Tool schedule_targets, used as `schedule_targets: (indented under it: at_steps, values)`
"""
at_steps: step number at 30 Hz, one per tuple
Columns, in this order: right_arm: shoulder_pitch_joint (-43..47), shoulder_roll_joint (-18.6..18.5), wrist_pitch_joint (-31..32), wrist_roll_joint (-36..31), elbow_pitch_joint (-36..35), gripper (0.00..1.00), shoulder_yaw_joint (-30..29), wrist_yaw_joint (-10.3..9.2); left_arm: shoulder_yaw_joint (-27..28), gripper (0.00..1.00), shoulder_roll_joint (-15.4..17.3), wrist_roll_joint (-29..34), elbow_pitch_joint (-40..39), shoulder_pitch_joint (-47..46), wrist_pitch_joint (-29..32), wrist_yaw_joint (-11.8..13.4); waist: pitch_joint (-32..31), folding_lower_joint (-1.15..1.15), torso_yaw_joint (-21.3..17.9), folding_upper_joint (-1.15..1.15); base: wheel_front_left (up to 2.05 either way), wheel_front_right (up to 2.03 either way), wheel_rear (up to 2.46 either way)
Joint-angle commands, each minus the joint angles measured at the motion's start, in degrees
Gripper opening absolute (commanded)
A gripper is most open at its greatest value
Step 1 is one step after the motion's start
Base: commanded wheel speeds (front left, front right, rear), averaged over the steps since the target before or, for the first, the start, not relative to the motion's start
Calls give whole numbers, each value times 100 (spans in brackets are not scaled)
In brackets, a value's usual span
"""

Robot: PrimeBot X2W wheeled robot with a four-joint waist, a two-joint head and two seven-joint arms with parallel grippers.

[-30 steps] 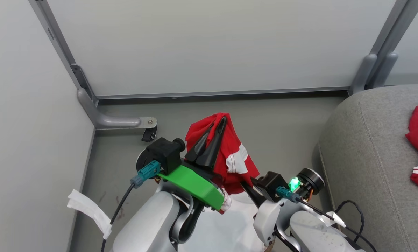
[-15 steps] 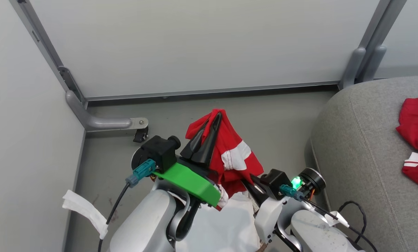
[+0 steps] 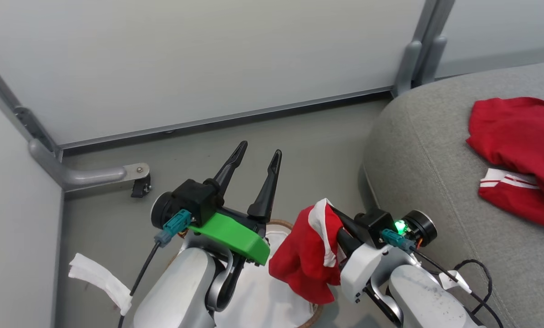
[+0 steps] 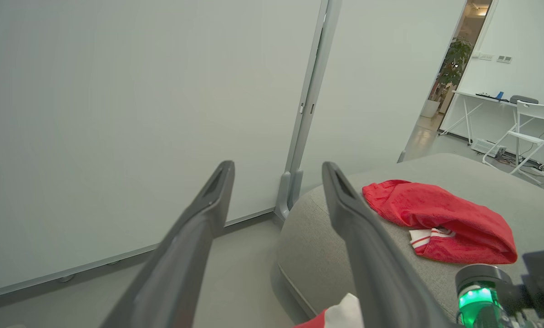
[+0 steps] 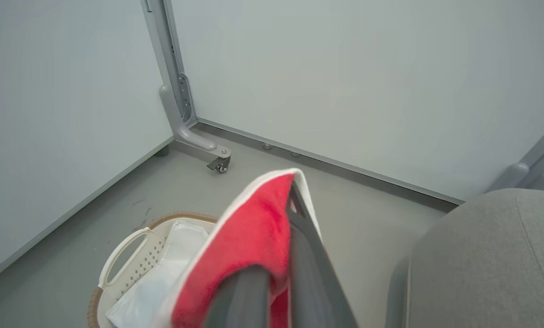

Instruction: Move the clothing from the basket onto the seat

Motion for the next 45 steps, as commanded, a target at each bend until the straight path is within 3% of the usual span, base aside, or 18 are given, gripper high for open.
schedule_targets:
  at_steps: [1,9,15,24,28,33,38,45]
  values:
    - [131,-23,-15,-15,-91,0,-48,-8,86,100,21,90,44,89,4,-30,163,0,-640,0,0,0,0]
    - [328,-21,-15,-107,-625,0,-280,-8,407,100,150,429,164,214,4,-111,378,0,-1723,0,0,0,0]
    - [353,-18,-15,-130,-920,0,-350,-8,547,100,201,605,216,315,4,-156,501,0,-2315,0,0,0,0]
    - [309,-30,-15,-600,-1487,0,-852,-8,315,100,137,728,341,69,3,-198,756,0,-2441,0,0,0,0]
    - [-111,-312,-15,-819,-1837,0,-1184,-8,202,100,194,742,332,19,3,-199,910,0,-2448,0,0,0,0]
    - [-967,-1003,-15,-990,-2079,0,-1456,-8,180,100,303,680,261,43,3,-200,1152,0,-2426,0,0,0,0]
    - [-2102,-1712,-14,-1058,-2034,0,-1901,-9,194,100,446,722,150,114,3,-201,1465,0,-2365,0,0,0,0]
    - [-3265,-2346,110,-1333,-1766,0,-2653,-9,42,100,672,724,21,-93,4,-201,1971,0,-2078,0,0,0,0]
